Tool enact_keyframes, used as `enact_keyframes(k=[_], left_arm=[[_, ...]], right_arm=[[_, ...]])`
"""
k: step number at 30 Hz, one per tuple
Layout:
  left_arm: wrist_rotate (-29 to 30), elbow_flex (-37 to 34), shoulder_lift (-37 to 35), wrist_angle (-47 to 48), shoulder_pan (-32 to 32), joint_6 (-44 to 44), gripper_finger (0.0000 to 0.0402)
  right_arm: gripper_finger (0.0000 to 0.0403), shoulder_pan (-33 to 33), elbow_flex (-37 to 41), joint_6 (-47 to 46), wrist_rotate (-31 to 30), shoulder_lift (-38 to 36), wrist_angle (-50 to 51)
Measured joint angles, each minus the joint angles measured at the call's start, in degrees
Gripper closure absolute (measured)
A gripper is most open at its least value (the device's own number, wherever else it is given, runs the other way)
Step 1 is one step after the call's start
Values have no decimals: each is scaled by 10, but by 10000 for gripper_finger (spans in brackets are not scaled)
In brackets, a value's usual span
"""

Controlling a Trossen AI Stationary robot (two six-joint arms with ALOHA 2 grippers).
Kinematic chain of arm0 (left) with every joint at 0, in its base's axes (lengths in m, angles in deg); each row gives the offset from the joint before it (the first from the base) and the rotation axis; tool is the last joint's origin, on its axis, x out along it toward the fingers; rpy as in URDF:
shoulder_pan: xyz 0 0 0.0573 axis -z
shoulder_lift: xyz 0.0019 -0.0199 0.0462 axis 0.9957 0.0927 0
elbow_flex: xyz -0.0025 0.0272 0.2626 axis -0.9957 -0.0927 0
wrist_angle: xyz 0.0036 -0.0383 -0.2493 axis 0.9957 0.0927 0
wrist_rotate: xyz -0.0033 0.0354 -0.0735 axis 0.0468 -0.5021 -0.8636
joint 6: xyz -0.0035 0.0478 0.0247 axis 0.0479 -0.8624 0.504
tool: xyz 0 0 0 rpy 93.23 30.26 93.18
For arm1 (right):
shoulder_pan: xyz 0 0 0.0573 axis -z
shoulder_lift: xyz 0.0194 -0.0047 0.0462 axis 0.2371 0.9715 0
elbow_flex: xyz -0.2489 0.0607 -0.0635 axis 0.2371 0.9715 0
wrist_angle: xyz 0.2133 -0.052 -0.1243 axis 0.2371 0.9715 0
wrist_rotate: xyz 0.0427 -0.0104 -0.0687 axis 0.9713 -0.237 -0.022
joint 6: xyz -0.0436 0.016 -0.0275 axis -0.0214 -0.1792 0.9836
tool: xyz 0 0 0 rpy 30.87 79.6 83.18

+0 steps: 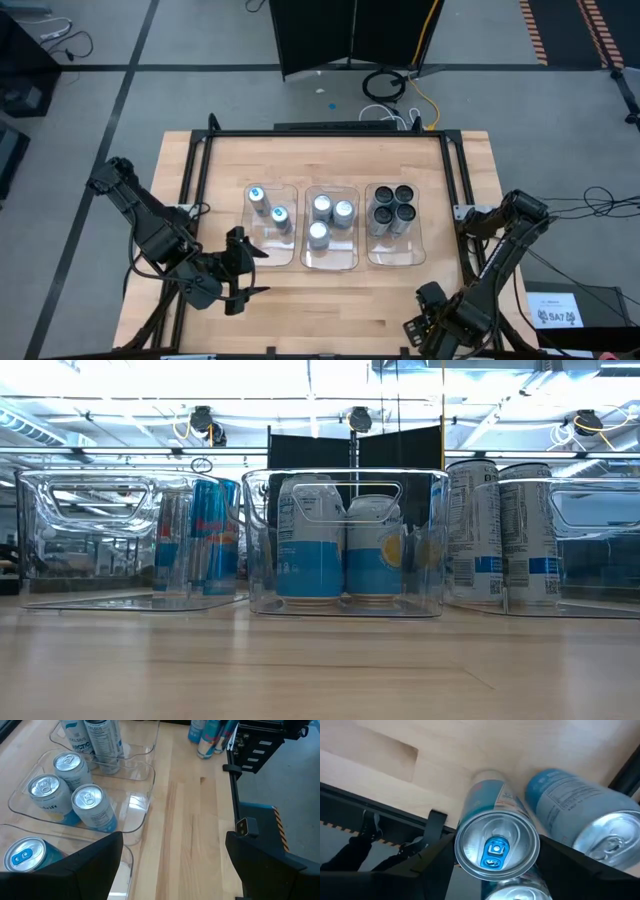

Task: Sort soda cans
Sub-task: Put the top blue soda can in the left transparent bin

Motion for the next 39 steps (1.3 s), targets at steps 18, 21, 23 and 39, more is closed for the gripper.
enact_keyframes(k=[18,21,23,39], left_arm=[[2,0,0,0,0,0,41],[2,0,0,0,0,0,41],[2,0,0,0,0,0,41],[2,0,0,0,0,0,41]], right_arm=[[150,149,-41,177,-118,9,-72],[150,177,-68,221,-118,18,-70],[150,194,-92,253,-115,38,-69],[150,270,-494,426,-97,303,171]])
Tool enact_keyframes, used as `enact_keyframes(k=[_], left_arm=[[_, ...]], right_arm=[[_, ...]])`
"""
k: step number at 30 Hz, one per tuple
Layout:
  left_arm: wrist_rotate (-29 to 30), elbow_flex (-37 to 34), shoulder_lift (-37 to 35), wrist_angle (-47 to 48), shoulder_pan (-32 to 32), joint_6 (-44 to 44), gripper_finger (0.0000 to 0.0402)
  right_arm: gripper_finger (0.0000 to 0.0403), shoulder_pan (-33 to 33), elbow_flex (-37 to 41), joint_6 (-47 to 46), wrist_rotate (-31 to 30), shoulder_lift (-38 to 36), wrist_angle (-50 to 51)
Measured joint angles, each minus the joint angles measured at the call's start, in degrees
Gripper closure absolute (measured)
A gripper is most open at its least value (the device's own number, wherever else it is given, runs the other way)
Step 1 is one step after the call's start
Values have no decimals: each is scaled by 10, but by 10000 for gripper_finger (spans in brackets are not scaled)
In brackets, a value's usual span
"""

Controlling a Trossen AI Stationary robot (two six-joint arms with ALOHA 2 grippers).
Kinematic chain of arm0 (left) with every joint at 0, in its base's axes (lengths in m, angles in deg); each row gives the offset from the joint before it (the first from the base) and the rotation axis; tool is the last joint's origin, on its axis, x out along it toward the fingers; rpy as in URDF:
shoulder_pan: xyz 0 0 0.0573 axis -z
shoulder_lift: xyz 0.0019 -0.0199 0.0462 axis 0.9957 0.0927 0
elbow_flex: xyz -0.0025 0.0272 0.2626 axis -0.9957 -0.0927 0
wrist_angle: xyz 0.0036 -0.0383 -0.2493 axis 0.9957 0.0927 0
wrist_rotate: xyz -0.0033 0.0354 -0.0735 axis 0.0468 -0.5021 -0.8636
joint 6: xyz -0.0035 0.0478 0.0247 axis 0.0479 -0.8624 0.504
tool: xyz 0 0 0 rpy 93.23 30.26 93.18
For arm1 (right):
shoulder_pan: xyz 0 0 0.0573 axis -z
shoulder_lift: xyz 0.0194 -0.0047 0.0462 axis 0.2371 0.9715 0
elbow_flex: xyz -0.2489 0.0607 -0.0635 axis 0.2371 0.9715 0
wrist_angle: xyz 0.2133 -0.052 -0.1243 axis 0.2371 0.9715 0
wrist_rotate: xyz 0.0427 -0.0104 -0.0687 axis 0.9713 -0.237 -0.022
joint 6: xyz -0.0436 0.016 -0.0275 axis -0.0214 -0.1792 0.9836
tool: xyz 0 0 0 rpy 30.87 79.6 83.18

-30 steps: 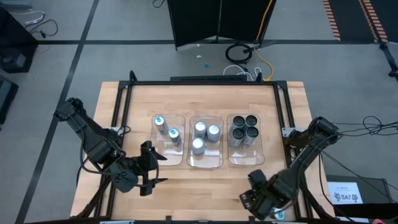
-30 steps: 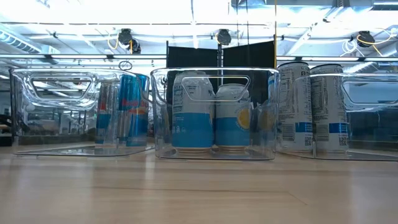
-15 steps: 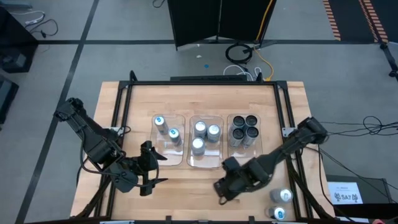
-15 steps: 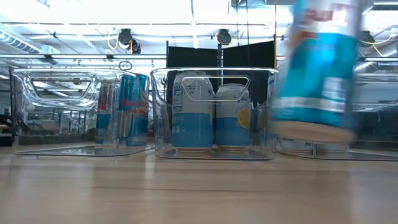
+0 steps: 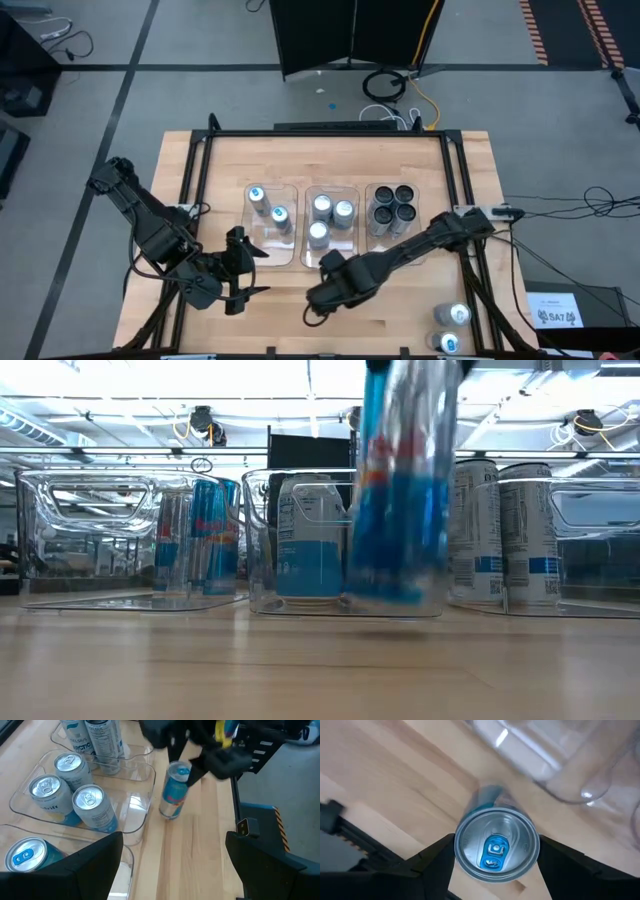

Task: Sort soda cans
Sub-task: Put the top blue soda can in the left transparent bin

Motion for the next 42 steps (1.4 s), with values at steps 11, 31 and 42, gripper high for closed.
enact_keyframes(k=[11,31,42], left_arm=[[0,0,0,0,0,0,41],[0,0,0,0,0,0,41],[0,0,0,0,0,0,41]], right_arm=[[149,-1,22,-33,36,13,-2],[139,-2,22,-34,10,13,-35],[73,-6,22,-56,3,9,-34]])
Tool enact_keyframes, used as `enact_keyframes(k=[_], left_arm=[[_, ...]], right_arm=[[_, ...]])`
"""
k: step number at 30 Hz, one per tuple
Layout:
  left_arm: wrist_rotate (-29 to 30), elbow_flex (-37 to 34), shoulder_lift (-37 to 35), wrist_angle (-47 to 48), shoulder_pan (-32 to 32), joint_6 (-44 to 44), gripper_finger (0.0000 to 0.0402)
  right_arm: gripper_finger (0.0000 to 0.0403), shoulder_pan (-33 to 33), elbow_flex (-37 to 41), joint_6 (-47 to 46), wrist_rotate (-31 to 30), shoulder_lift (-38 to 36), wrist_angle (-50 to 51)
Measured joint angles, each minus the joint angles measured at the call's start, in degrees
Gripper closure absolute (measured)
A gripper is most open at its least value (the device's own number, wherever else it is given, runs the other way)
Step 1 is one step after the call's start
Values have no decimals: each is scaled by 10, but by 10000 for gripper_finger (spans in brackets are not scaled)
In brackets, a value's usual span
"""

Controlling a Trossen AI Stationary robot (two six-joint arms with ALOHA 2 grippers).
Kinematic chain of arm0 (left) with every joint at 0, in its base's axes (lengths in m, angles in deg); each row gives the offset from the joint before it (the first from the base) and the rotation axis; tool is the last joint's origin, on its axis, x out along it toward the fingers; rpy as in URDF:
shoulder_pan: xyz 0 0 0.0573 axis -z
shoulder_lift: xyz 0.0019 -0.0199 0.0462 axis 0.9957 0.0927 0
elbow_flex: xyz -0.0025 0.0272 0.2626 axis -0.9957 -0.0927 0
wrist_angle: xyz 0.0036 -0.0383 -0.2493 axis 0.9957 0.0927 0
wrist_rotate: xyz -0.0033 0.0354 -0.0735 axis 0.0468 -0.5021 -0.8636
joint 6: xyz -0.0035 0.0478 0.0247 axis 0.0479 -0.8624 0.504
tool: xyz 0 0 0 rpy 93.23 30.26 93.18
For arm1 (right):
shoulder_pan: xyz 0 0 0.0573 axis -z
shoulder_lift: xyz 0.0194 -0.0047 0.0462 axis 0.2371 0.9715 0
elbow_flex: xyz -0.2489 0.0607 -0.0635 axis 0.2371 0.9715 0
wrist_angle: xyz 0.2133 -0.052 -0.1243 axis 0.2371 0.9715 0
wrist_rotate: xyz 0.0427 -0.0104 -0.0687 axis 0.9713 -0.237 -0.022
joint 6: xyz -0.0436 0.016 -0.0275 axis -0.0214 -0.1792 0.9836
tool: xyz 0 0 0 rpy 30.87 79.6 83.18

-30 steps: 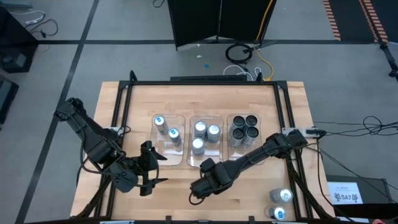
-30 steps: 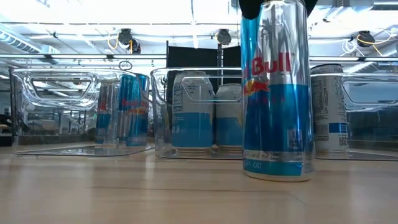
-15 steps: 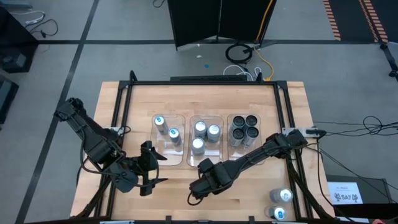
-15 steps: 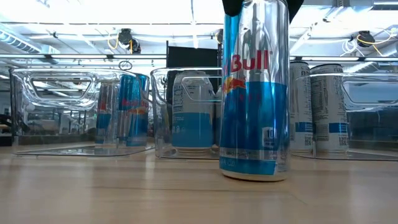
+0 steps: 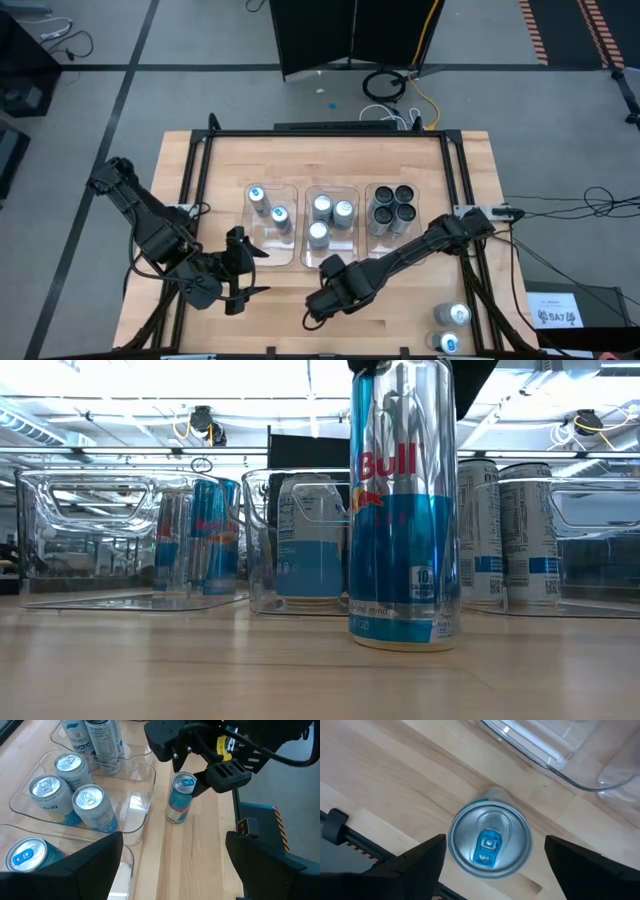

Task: Sort soda cans
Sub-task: Put the top blue soda can in the left transparent bin

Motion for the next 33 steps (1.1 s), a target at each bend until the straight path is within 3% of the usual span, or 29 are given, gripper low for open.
enact_keyframes(k=[4,10,15,19,24,33], left_arm=[[0,0,0,0,-3,0,41],[0,0,0,-29,-23,0,41],[-2,0,15,-85,-56,-3,41],[-38,0,46,-132,-95,-17,41],[-157,13,121,-188,-138,-53,41],[-244,169,301,-145,-152,-190,41]], right_arm=[[67,-9,0,-1,-14,-17,2],[67,-56,0,-27,-167,-54,-3],[67,-100,0,-62,-235,-65,24],[67,-137,7,-111,-238,-69,58],[67,-173,9,-108,-235,-72,60],[67,-225,28,-39,-218,-75,61]])
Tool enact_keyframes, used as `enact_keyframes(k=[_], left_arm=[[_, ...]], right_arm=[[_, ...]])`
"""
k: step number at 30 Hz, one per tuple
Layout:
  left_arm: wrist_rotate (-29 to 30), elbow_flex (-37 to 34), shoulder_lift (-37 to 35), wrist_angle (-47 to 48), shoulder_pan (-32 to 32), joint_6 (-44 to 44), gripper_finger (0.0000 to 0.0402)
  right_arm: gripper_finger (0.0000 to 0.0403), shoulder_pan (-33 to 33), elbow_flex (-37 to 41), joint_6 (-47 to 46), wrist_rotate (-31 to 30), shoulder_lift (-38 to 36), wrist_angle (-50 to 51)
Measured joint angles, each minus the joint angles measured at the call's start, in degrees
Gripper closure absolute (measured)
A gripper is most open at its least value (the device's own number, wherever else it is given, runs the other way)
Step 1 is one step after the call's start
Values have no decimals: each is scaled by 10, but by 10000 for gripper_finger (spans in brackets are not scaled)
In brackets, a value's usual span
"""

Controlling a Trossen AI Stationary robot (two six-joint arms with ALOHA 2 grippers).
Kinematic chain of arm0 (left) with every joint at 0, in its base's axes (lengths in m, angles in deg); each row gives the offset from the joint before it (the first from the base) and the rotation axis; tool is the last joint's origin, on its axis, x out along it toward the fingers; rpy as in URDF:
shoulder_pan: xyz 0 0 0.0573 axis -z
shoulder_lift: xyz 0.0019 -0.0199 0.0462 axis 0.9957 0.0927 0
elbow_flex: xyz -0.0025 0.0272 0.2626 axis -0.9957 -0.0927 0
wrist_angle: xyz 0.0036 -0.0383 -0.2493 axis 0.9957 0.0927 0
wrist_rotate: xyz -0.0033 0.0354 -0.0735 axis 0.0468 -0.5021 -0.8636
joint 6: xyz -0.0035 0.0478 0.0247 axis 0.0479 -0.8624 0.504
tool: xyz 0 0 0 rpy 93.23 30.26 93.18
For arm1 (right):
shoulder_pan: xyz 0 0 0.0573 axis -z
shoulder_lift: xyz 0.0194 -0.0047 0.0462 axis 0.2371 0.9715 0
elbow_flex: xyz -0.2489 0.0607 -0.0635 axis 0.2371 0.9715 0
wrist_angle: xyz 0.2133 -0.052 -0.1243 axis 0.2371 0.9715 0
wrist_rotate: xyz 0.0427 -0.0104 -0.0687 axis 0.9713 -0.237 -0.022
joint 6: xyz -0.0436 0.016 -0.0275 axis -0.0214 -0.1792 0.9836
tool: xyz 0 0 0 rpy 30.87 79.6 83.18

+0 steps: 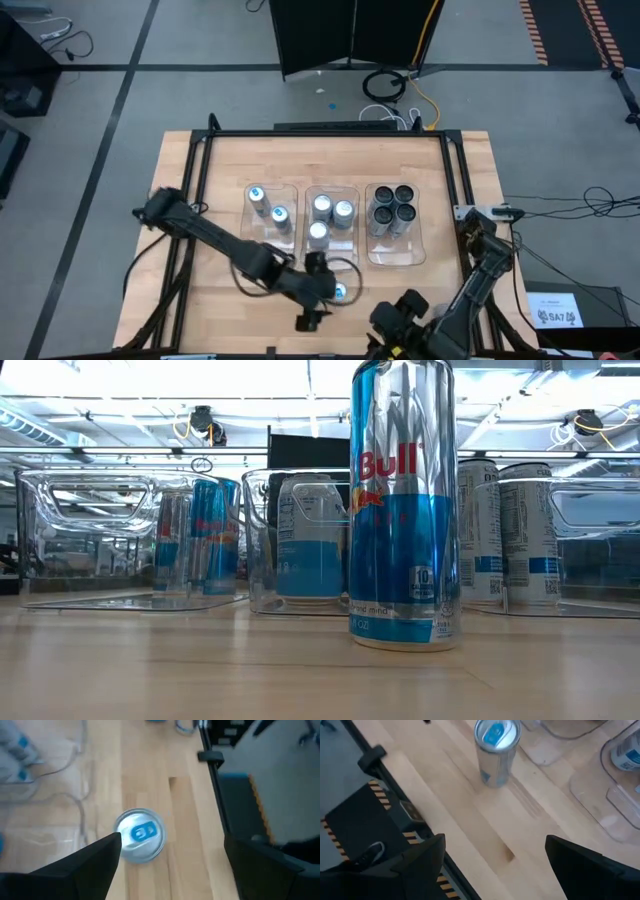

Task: Sort soda cans
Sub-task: Put the top blue soda can in the left transparent bin

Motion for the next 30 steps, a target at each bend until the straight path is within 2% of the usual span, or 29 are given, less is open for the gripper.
enact_keyframes(k=[5,8,15,20,30], left_arm=[[-3,113,79,73,0,-29,41],[0,155,114,117,-5,-35,41],[23,179,156,119,-21,-21,41],[23,179,156,110,-30,10,41],[15,207,152,122,-23,11,41]], right_arm=[[67,-28,30,-32,-3,-13,-1],[67,-46,58,-66,-4,-33,0],[67,-79,122,-132,-8,-68,1],[67,-95,133,-144,-8,-74,0],[67,-109,133,-144,-9,-74,0]])
